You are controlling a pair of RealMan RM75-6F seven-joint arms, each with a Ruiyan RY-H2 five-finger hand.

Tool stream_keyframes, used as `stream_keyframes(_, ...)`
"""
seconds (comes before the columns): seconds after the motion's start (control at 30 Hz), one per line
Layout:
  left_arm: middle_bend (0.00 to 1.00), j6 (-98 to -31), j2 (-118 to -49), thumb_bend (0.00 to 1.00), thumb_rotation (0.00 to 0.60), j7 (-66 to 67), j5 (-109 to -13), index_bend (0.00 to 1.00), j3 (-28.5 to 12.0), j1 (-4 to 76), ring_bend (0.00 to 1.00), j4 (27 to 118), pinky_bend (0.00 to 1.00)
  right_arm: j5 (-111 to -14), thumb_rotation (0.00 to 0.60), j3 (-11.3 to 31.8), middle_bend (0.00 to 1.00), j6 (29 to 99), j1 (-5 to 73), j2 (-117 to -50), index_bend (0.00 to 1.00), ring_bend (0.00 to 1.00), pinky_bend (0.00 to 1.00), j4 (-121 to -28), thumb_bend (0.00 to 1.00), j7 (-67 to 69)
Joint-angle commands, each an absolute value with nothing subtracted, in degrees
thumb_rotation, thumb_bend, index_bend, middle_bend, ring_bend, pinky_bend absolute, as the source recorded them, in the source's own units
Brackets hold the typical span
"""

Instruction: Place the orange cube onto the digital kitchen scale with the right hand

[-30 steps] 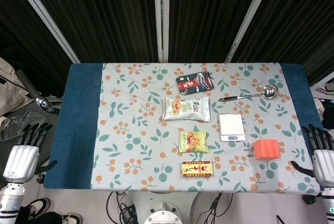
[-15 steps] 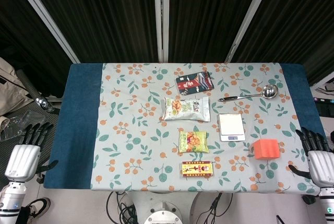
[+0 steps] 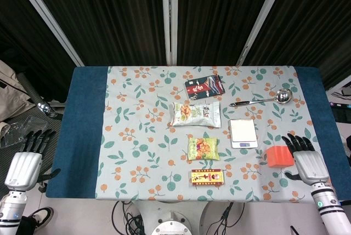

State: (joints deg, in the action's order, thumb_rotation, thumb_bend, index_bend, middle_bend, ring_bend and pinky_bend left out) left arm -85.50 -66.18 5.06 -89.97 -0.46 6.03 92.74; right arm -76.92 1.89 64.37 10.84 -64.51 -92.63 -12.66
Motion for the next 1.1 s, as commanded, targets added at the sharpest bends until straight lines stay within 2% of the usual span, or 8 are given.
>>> stream_keyframes(0.03,0.05,-85.44,-66.18,0.07,0.6,5.08,-89.9,0.08,-0.33,5.93,0.0,92.7,0.0,-73.23,0.6,2.05,0.0,60.08,13.66,-65.38,0.0,0.0,0.0,-94.68,0.02,-17.7)
stream_keyframes(0.23,0.05,-85.34,-66.39,0.07,0.6,4.44,-89.59,0.08,-0.09,5.65,0.0,92.14,0.0,-71.06,0.6,1.78,0.01,57.73,15.79,-66.66,0.0,0.0,0.0,-94.34,0.03,-20.9)
stream_keyframes(0.3,0.05,-85.44,-66.46,0.07,0.6,4.24,-89.59,0.08,-0.07,5.57,0.0,91.94,0.0,-71.85,0.6,1.78,0.05,58.8,15.78,-67.55,0.02,0.0,0.01,-93.52,0.04,-20.64)
stream_keyframes(0.37,0.05,-85.52,-66.5,0.07,0.6,4.04,-89.57,0.08,-0.09,5.51,0.0,91.75,0.0,-72.77,0.6,1.79,0.15,60.15,15.54,-68.41,0.12,0.04,0.11,-92.64,0.07,-19.87)
stream_keyframes(0.53,0.05,-85.35,-66.66,0.07,0.6,3.76,-89.6,0.08,-0.04,5.57,0.0,91.4,0.0,-73.26,0.6,1.25,0.36,60.92,15.46,-68.91,0.41,0.27,0.36,-91.55,0.15,-19.84)
stream_keyframes(0.67,0.05,-85.34,-66.75,0.07,0.6,3.68,-89.61,0.08,-0.02,5.55,0.0,91.27,0.0,-72.99,0.6,1.2,0.42,61.41,15.52,-68.85,0.52,0.32,0.38,-91.53,0.2,-20.02)
stream_keyframes(0.87,0.05,-85.6,-66.72,0.07,0.6,3.61,-89.73,0.08,0.03,5.39,0.0,91.23,0.0,-75.02,0.6,2.52,0.43,64.61,15.47,-67.74,0.55,0.34,0.39,-92.82,0.23,-17.2)
stream_keyframes(1.1,0.05,-85.68,-66.75,0.07,0.6,3.6,-89.87,0.08,0.0,5.4,0.0,91.3,0.0,-74.97,0.6,6.57,0.43,66.39,18.24,-66.99,0.56,0.34,0.39,-95.79,0.23,-18.63)
